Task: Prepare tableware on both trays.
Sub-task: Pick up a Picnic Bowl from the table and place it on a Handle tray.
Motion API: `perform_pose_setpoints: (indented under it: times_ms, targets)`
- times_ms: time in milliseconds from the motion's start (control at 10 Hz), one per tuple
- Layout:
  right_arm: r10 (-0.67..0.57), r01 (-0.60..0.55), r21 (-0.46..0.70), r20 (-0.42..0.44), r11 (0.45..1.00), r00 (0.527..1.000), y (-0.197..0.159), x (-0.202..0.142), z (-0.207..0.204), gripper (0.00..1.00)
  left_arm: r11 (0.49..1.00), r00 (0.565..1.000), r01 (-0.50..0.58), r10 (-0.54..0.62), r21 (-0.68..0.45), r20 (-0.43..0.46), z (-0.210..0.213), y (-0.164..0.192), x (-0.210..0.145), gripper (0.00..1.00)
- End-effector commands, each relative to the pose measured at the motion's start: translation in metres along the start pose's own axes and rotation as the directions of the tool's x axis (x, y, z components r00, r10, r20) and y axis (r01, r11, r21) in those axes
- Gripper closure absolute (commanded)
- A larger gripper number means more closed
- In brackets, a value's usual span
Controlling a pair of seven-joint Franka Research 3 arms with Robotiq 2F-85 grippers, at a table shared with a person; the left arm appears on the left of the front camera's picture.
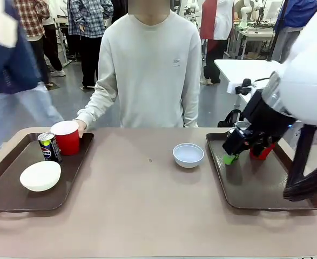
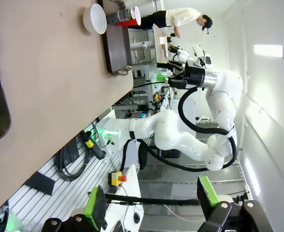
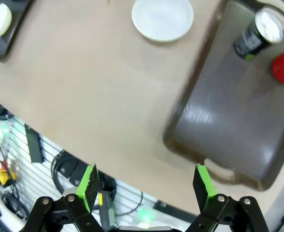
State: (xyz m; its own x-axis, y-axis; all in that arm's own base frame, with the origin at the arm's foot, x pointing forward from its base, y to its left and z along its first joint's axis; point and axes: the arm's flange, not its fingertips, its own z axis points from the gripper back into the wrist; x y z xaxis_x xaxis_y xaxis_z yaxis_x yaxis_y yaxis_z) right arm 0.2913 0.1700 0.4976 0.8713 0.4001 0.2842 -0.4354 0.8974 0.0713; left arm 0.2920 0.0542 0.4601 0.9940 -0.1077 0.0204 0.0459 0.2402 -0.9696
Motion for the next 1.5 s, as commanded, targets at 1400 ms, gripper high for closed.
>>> perform_pose_setpoints:
  times_ms: [1400]
  targets:
    - [-0.337,0.321,-0.120,-0.151,0.940,0.929,-0.026,0.210,-0.148,0.00,1.000,1.000,0.026,-0.026,-0.016,0.005,0.001,0.000,0.000,0.00]
